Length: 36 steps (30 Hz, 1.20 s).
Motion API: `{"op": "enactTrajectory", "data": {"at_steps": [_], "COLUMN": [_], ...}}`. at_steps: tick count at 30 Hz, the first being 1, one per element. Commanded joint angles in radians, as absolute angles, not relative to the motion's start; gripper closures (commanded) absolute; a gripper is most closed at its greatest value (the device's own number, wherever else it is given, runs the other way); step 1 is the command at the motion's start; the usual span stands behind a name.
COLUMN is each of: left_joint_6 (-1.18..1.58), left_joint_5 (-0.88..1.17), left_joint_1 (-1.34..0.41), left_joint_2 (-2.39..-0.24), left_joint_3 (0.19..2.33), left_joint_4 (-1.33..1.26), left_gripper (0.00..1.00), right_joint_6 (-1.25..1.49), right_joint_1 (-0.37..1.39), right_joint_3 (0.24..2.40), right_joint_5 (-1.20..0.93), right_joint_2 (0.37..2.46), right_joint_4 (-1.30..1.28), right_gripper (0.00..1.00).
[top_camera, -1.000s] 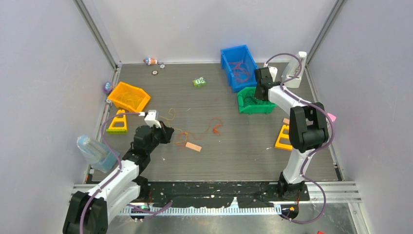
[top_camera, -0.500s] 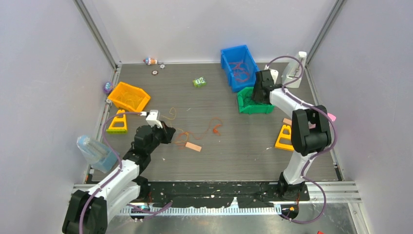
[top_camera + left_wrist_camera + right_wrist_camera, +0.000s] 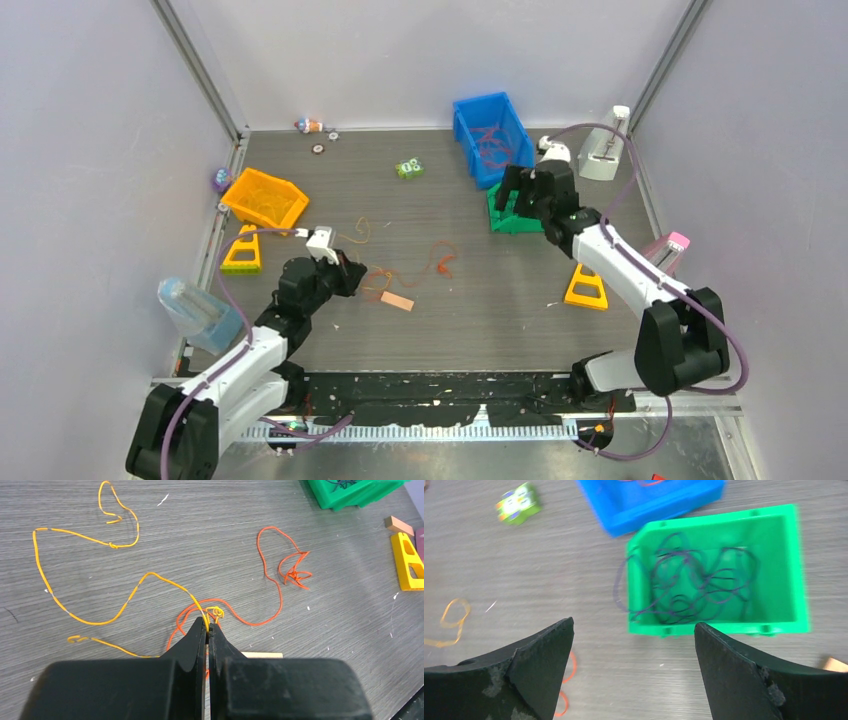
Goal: Untangle the cables
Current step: Place the cable in the bin, then untie the cable.
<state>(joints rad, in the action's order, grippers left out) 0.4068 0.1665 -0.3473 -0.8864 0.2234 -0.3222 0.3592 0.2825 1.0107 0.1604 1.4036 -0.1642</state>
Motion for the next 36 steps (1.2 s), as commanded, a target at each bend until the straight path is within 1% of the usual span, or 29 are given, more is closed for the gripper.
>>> {"op": "enactTrajectory", "data": {"at_steps": [1,4,9,12,13,15,19,25,26,28,29,30,31,32,33,35,36], "left_joint_6": [0.399,0.417,0.422,0.426,0.432,0.445,0.462,0.473,0.476,0.482,0.483,0.482,0.483,0.483,0.481,0.481,0.482], "left_joint_5": [0.201,0.203,0.144,0.139,0.141,0.144,0.133,0.017,0.010,-0.039,-0.051,-0.063,-0.073,-0.079,-0.084,-0.095,-0.099], "left_joint_1": [-0.357,-0.360,-0.360,-0.360,-0.361,-0.360,-0.360,-0.359,-0.359,-0.358,-0.359,-0.359,-0.359,-0.359,-0.359,-0.359,-0.359], "left_joint_2": [-0.843,-0.775,-0.661,-0.642,-0.639,-0.639,-0.642,-0.613,-0.605,-0.592,-0.585,-0.580,-0.576,-0.572,-0.568,-0.562,-0.559], "left_joint_3": [0.251,0.313,0.431,0.470,0.474,0.470,0.470,0.487,0.488,0.488,0.488,0.488,0.489,0.488,0.490,0.487,0.483], "left_joint_4": [-0.362,-0.243,-0.016,0.055,0.057,0.055,0.068,0.138,0.150,0.165,0.172,0.181,0.190,0.197,0.205,0.213,0.215], "left_gripper": [1.00,1.00,1.00,1.00,1.00,1.00,1.00,1.00,1.00,1.00,1.00,1.00,1.00,1.00,1.00,1.00,1.00], "right_joint_6": [0.313,0.292,0.279,0.296,0.298,0.300,0.317,0.371,0.375,0.377,0.376,0.375,0.377,0.382,0.383,0.390,0.387], "right_joint_1": [0.380,0.470,0.585,0.645,0.670,0.710,0.779,0.813,0.814,0.814,0.815,0.815,0.815,0.815,0.815,0.810,0.801], "right_joint_3": [0.911,0.849,0.830,0.860,0.892,0.960,1.090,1.157,1.170,1.187,1.191,1.197,1.198,1.193,1.187,1.173,1.169], "right_joint_5": [0.026,-0.062,-0.065,0.015,0.040,0.160,0.291,0.365,0.366,0.367,0.368,0.375,0.381,0.396,0.403,0.421,0.417], "right_joint_2": [1.338,1.342,1.417,1.501,1.525,1.601,1.735,1.864,1.875,1.902,1.914,1.917,1.916,1.912,1.895,1.859,1.846], "right_joint_4": [0.017,0.101,0.133,0.093,0.056,-0.029,-0.181,-0.265,-0.276,-0.291,-0.297,-0.312,-0.321,-0.334,-0.337,-0.340,-0.342], "right_gripper": [0.05,0.05,0.05,0.05,0.05,0.05,0.05,0.01,0.02,0.12,0.26,0.35,0.57,0.67,0.79,0.92,0.94]}}
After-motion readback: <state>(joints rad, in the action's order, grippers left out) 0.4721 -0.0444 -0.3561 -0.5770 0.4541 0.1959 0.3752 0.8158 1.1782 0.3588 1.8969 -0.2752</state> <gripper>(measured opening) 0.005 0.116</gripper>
